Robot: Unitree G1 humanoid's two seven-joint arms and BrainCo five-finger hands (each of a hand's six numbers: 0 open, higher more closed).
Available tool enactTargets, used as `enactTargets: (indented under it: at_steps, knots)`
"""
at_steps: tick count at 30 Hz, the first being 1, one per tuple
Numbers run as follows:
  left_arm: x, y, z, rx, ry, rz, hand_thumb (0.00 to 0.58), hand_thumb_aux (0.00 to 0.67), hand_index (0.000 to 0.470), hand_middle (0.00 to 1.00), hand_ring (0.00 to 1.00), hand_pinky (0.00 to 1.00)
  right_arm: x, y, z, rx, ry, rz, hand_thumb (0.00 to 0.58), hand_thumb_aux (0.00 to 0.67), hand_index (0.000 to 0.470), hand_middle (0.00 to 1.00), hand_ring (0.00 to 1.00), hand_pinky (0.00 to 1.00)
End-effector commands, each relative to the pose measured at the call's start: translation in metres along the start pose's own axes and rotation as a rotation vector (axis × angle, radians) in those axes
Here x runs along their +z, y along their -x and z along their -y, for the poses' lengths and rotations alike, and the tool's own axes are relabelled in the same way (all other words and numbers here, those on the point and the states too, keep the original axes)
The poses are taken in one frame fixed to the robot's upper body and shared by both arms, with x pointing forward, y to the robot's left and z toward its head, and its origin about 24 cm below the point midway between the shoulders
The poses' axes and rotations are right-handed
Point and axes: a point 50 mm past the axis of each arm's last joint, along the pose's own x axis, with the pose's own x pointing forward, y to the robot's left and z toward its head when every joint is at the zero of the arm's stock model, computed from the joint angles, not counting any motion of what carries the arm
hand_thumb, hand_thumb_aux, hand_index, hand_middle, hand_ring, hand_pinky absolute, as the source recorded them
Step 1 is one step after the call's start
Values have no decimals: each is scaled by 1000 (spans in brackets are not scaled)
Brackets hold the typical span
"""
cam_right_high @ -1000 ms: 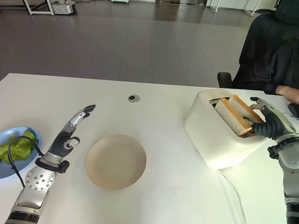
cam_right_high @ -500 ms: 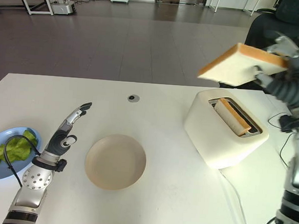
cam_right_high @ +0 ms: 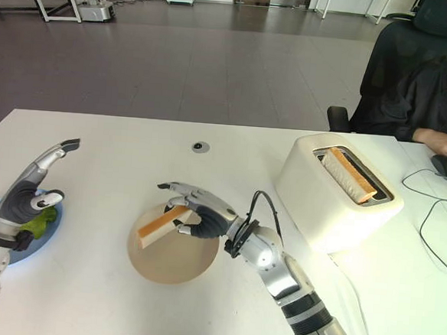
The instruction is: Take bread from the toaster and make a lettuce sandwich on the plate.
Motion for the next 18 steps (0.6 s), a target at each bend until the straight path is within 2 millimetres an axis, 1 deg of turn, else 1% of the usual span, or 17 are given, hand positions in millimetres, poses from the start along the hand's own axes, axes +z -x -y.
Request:
enactTargets:
  at_steps: [1,2,3,6,9,11,13,17,18]
  knots:
    - [-14,15,-17,-14,-95,-84,0,0,0,0,0,0,-8,3,-6,-6,112,8,538,489,343,0,0,0]
    - [-16,20,-24,-3,-123,-108,0,0,0,0,0,0,-8,3,-6,-1,135,27,427,326,229,0,0,0]
    - [-19,24,-30,1,-158,-133,0,0,0,0,0,0,-8,4,-6,6,150,43,0,0,0,0,0,0]
    - [-32,33,-40,-34,-266,-209,0,0,0,0,0,0,-10,10,-2,37,218,62,0,0,0,0,0,0]
    - [-47,44,-54,-54,-375,-297,0,0,0,0,0,0,-16,19,8,78,278,50,0,0,0,0,0,0]
    - [-58,52,-60,-84,-445,-359,0,0,0,0,0,0,-22,26,10,133,312,28,0,0,0,0,0,0]
    - [-67,58,-59,-142,-502,-402,0,0,0,0,0,0,-25,31,11,154,331,14,0,0,0,0,0,0]
    - [-92,68,-49,-302,-660,-503,0,0,0,0,0,0,-21,33,14,127,329,19,0,0,0,0,0,0]
    - [-98,68,-47,-329,-686,-515,0,0,0,0,0,0,-20,35,15,118,326,15,0,0,0,0,0,0]
